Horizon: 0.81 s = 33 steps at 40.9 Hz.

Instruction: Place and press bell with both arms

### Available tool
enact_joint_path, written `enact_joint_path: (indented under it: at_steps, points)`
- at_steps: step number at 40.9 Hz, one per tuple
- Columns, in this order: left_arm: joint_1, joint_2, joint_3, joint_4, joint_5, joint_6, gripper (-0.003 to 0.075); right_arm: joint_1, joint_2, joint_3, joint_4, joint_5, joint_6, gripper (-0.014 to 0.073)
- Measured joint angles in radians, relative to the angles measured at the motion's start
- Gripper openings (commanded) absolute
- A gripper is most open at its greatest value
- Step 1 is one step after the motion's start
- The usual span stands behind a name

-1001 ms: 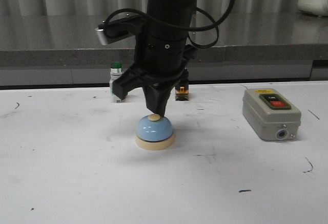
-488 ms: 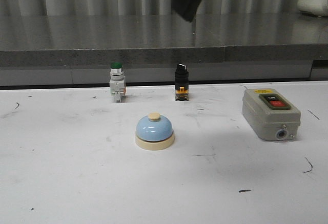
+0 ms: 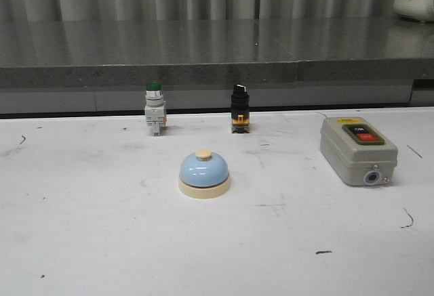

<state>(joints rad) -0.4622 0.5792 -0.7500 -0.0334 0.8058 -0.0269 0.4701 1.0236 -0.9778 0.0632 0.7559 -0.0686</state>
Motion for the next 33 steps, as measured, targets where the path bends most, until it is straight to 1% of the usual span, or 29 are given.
enact_joint_path:
  at_steps: [11,17,22,33]
  points:
    - [0.000,0.000,0.000,0.000,0.000,0.000,0.0565,0.000,-0.292,0.176,0.002,-0.013,0.031,-0.0069]
    - [0.000,0.000,0.000,0.000,0.000,0.000,0.0565,0.000,-0.403,0.223,0.005,-0.013,0.031,-0.0069]
    - [0.000,0.000,0.000,0.000,0.000,0.000,0.0565,0.000,-0.434,0.232,0.005,-0.013,0.031,-0.0069]
    - [0.000,0.000,0.000,0.000,0.000,0.000,0.0565,0.000,-0.434,0.236,0.005,-0.013,0.031,-0.0069]
